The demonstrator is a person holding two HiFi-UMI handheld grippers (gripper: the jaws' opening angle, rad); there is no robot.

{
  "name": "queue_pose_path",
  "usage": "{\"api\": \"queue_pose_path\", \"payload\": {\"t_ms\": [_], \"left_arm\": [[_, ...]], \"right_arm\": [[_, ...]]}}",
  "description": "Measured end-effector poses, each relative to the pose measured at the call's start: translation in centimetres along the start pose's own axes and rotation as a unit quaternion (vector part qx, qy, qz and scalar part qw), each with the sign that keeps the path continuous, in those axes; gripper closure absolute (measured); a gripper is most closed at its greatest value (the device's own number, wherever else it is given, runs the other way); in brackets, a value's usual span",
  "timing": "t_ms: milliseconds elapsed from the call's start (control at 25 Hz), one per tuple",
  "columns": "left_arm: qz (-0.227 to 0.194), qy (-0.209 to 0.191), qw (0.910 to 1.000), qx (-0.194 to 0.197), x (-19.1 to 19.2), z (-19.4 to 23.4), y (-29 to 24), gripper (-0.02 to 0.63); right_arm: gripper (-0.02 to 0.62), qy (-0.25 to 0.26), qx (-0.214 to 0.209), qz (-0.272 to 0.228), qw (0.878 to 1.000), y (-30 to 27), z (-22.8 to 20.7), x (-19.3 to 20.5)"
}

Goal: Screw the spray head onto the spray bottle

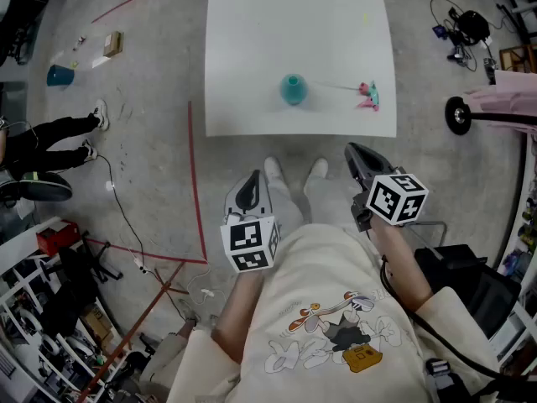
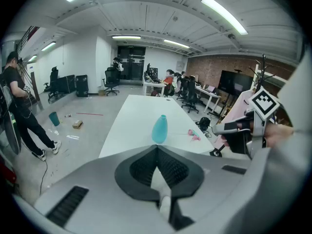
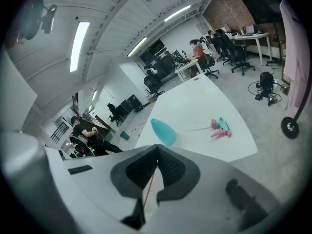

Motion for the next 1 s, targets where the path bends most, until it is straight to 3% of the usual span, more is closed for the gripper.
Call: {"api": "queue_pose_path", "payload": {"t_ms": [280,640,840,960,1000], "left_arm": [[-0.023,-0.02,0.9995,0.011,-1.5,-0.5,-1.4,0.601],[-0.048,-0.111,0.9889,0.086,-8.4,-1.8,-7.0,0.601],[-0.064,-0.157,0.9755,0.141,-11.7,-0.1,-9.9,0.6],[-0.075,-0.187,0.9592,0.199,-12.5,0.8,-11.7,0.596],[-0.073,-0.195,0.9533,0.219,-12.6,0.9,-12.4,0.556]], "right_arm": [[0.591,-0.003,0.014,-0.033,0.999,1.8,-1.6,-1.4],[0.591,-0.067,0.045,-0.076,0.994,0.6,-2.4,-3.9],[0.591,-0.096,0.064,-0.093,0.989,-2.2,-0.6,-6.5],[0.591,-0.12,0.077,-0.106,0.984,-4.1,0.1,-7.8],[0.591,-0.125,0.081,-0.113,0.982,-4.6,0.3,-8.3]]}}
Point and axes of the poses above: the fingertips, and each gripper's own axes: y backward along the fingers, z to its left, x out of its underside, the point moved 3 cm from there along y, backward along the fingers, and after that the axes turned 1 degree about z, right-handed, at the moved point
